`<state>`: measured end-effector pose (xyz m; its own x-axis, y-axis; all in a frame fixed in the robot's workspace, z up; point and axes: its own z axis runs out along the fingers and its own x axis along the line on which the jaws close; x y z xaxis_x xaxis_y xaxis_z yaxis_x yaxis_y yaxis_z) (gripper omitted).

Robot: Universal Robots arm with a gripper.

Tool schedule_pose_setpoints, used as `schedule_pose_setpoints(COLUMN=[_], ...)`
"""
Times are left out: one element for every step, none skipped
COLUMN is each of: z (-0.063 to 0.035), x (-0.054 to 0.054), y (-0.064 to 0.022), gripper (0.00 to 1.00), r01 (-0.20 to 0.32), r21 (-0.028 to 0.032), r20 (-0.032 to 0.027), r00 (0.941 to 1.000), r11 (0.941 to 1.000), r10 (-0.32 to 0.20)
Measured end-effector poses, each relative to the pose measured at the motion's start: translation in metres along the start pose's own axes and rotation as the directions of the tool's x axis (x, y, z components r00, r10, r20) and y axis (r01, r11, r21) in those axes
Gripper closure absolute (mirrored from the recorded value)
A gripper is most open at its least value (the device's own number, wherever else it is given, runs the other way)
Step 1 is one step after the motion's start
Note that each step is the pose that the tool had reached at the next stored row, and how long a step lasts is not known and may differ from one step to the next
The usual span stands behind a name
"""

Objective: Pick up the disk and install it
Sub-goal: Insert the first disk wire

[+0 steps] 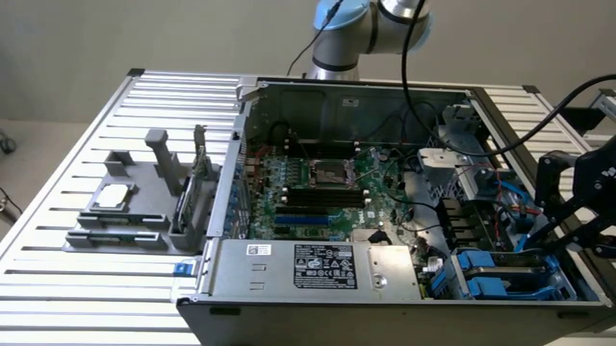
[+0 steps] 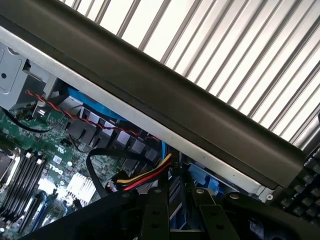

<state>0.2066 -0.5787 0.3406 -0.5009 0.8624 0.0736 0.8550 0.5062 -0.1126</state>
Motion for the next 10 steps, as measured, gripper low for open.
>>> schedule_pose_setpoints(z=[0.0006, 0.0008, 0.0014, 0.0018, 0.0022, 0.0025, 0.0026, 0.0028, 0.0026, 0.0029], x=[-0.0001, -0.0002, -0.0003, -0.0003, -0.0004, -0.0005, -0.0005, -0.0006, -0.0008, -0.001], y=[0.0001, 0.0002, 0.0004, 0.0005, 0.0006, 0.0007, 0.0009, 0.001, 0.0015, 0.0017], gripper=[0.76, 0.76, 0.76, 0.76, 0.76, 0.76, 0.76, 0.76, 0.76, 0.76], r01=[0.0, 0.0, 0.001, 0.001, 0.001, 0.002, 0.002, 0.002, 0.002, 0.002], r21=[-0.0008, -0.0012, -0.0015, -0.0017, -0.0018, -0.0015, -0.0011, -0.0006, -0.0001, -0.0002], r20=[-0.0025, -0.0049, -0.0078, -0.0106, -0.0135, -0.0165, -0.0188, -0.0201, -0.0204, -0.0209], r00=[1.0, 1.0, 1.0, 0.9999, 0.9999, 0.9999, 0.9998, 0.9998, 0.9998, 0.9998], r11=[1.0, 1.0, 1.0, 1.0, 1.0, 1.0, 1.0, 1.0, 1.0, 1.0], r10=[0.0, 0.0, -0.001, -0.001, -0.002, -0.002, -0.002, -0.002, -0.002, -0.002])
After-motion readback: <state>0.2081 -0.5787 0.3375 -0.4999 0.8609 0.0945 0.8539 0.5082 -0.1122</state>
